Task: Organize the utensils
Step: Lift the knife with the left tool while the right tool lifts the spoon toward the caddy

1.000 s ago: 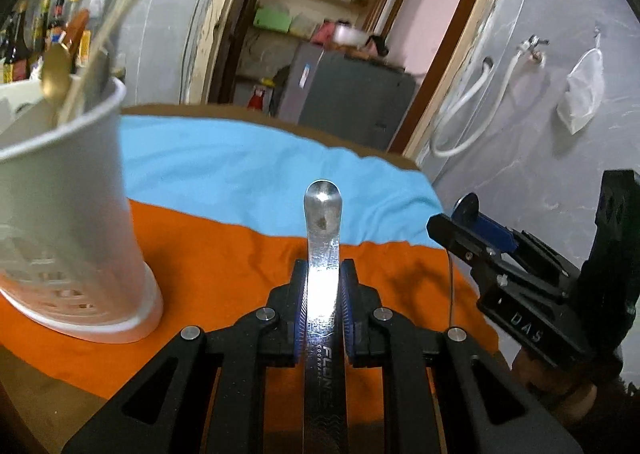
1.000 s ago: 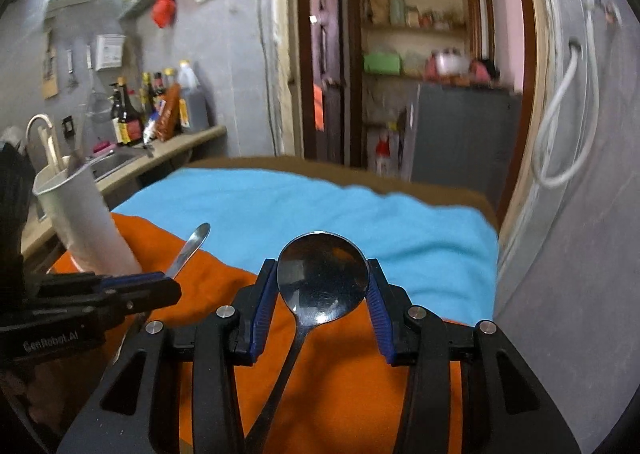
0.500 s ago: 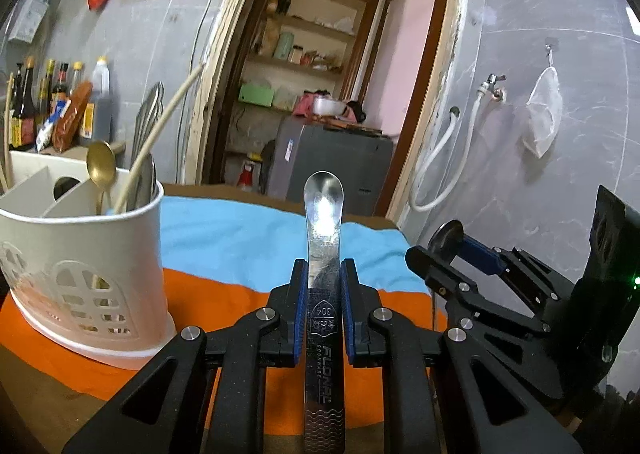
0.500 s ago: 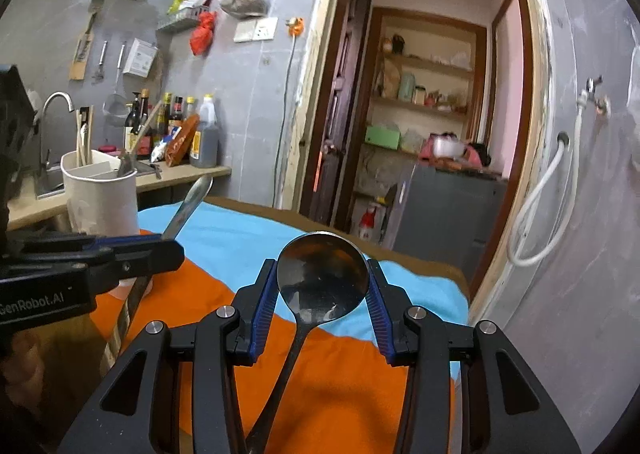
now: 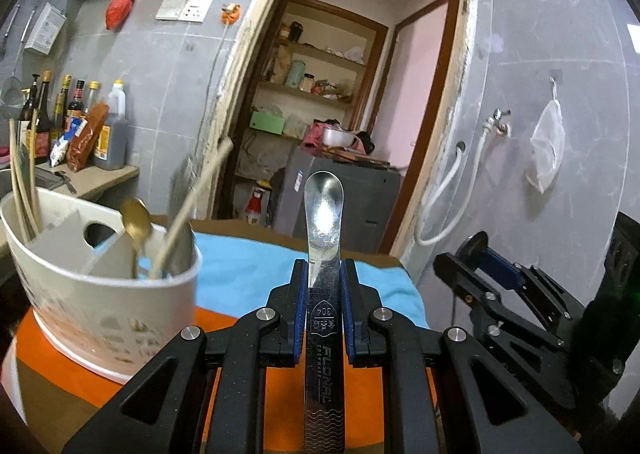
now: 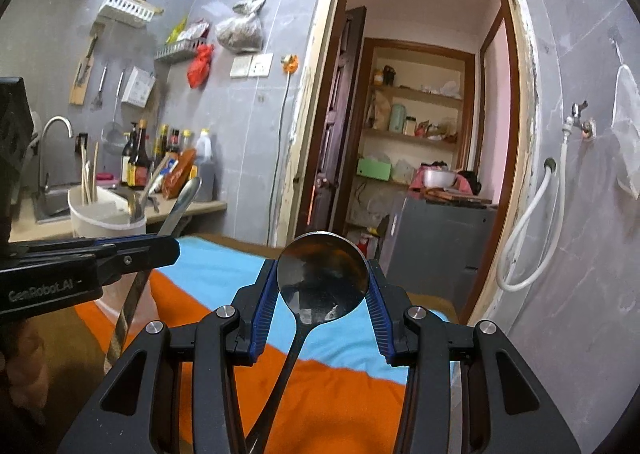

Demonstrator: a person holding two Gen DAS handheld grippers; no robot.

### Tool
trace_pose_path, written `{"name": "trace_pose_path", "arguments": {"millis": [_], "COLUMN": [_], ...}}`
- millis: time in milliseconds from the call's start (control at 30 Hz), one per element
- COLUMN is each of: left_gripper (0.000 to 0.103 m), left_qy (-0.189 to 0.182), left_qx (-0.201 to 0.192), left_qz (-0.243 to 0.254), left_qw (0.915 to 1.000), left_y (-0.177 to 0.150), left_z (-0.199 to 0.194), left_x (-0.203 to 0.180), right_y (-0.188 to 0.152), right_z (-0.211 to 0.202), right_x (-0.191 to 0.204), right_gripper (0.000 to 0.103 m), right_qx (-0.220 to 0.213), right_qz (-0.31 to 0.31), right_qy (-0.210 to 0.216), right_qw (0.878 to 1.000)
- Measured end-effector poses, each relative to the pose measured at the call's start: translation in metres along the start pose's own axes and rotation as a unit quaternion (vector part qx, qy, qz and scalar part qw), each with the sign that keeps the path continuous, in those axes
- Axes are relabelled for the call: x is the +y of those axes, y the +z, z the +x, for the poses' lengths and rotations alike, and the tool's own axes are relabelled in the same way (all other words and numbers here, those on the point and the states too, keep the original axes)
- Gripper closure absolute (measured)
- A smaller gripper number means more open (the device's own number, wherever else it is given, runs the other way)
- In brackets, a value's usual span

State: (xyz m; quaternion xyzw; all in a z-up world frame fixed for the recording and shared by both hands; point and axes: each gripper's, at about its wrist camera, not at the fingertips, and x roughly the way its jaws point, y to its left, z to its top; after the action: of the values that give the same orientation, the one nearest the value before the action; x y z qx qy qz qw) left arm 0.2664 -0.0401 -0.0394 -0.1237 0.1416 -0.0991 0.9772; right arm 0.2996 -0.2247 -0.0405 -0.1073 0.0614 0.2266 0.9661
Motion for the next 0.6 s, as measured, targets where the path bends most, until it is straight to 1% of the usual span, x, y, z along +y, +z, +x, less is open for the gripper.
{"name": "trace_pose_path", "arguments": {"millis": [133, 333, 433, 600], "left_gripper": [0.090, 0.090, 0.090, 0.090], "left_qy": [0.006, 0.016, 0.030, 0.068], "left_qx": [-0.010, -0.035, -0.052, -0.083], "left_qz": [-0.007, -0.026, -0.034, -0.047], "left_qw": [0.9999, 0.9989, 0.9976, 0.9931], "left_y": [0.020, 0.059, 0.080, 0.112], "left_z": [-0.013, -0.040, -0.054, -0.077], "left_x": [0.006, 0.024, 0.041, 0.085], "right_y": [0.023, 0.068, 0.083, 0.109], "right_z": [-0.004, -0.003, -0.002, 0.007], "right_x": [0.004, 0.020, 0.030, 0.054], "right_gripper": [0.062, 0.062, 0.062, 0.062], "right_qx": [-0.019, -0.049, -0.063, -0.085], "right_qz": [0.007, 0.020, 0.021, 0.031], "right_qy": [0.004, 0.026, 0.037, 0.057], "right_qw": [1.000, 0.998, 0.997, 0.994]}}
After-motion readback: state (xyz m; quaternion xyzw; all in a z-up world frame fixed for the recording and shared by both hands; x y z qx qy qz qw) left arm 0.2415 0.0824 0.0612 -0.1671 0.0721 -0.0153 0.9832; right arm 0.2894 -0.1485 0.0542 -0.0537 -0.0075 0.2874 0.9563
